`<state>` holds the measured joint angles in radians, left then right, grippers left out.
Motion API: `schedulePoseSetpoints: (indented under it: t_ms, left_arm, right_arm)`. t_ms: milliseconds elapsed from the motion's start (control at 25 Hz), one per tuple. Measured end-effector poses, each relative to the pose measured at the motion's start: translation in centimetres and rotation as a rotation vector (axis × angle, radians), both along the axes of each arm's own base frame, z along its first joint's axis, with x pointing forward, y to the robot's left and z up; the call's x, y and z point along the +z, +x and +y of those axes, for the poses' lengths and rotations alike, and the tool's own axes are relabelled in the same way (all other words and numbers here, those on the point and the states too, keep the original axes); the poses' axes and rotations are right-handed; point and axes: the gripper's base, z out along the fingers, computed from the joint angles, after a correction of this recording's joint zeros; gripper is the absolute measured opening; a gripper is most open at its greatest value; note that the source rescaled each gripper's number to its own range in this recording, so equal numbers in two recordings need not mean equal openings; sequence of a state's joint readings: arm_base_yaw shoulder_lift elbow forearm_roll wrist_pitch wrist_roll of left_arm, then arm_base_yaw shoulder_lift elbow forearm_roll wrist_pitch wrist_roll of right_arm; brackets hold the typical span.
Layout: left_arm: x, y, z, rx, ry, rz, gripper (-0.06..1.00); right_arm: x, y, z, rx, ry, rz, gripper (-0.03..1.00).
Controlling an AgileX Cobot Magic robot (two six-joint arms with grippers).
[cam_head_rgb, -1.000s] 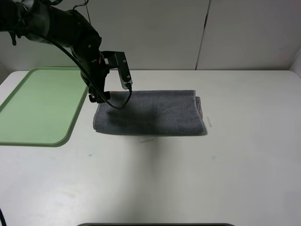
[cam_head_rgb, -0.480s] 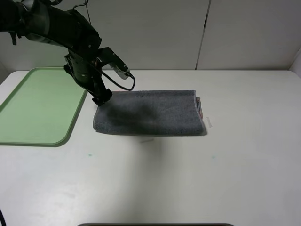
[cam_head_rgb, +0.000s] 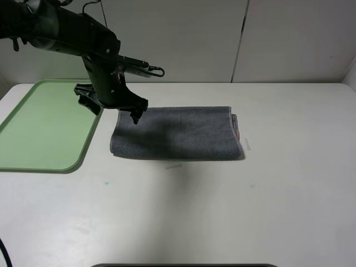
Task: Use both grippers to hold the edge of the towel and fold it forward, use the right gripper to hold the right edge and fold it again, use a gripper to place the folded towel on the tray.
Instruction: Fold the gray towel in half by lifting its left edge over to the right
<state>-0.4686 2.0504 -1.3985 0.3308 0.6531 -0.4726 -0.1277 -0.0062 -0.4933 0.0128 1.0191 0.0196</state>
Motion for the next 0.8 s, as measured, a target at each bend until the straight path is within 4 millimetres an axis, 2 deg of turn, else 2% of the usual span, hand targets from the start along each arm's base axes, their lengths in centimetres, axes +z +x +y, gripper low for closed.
schedulePoseSetpoints:
  t_ms: [160, 480, 800]
  left_arm:
    - [-0.2, 0.2, 0.4, 0.057, -0.056, 0.018, 0.97]
    - [-3.3, 0.7, 0.4, 0.087, -0.068, 0.067, 0.97]
    - [-5.2, 1.0, 0.5, 0.096, -0.067, 0.084, 0.96]
  right_arm:
    - [0.0, 0.0, 0.0, 0.000, 0.000, 0.000, 1.00]
    - [0.0, 0.0, 0.0, 0.000, 0.000, 0.000, 1.00]
    - [0.0, 0.0, 0.0, 0.000, 0.000, 0.000, 1.00]
